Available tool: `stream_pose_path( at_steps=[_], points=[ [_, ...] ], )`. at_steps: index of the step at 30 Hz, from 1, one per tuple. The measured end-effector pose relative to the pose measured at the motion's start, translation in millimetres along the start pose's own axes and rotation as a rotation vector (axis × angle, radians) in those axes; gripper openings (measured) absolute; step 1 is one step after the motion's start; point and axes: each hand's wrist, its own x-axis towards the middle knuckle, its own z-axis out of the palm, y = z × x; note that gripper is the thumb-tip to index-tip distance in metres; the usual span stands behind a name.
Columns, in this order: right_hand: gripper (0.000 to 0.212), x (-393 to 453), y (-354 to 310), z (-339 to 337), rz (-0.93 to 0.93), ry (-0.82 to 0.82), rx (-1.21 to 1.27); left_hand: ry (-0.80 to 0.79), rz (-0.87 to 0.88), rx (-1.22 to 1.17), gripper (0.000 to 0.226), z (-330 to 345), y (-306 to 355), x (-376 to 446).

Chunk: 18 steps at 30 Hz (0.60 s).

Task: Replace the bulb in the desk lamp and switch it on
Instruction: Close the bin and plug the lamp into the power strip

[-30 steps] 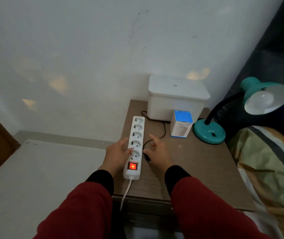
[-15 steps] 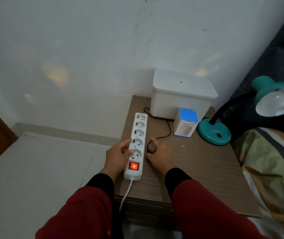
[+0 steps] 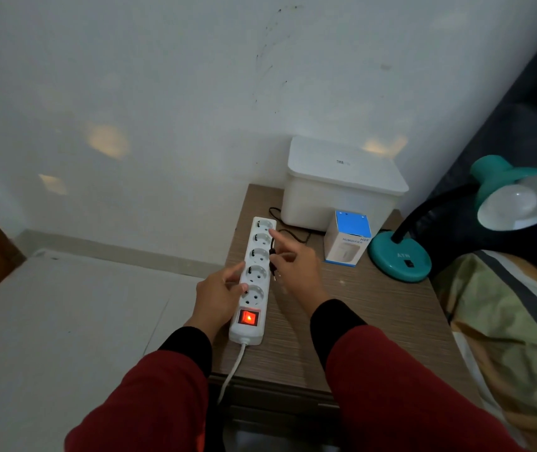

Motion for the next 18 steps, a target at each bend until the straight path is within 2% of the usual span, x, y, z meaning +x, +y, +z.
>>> stream_pose_path(
  at_steps=[10,18],
  points=[
    [0.027,-1,6,18,-0.031,0.062,0.043,0.014,0.006,-0.003,0.046,0,-1,0],
    [0.024,-2,13,25,-0.081,0.103,-0.117,0.016,-0.007,0.011,0.043,-1,-2,1]
  ],
)
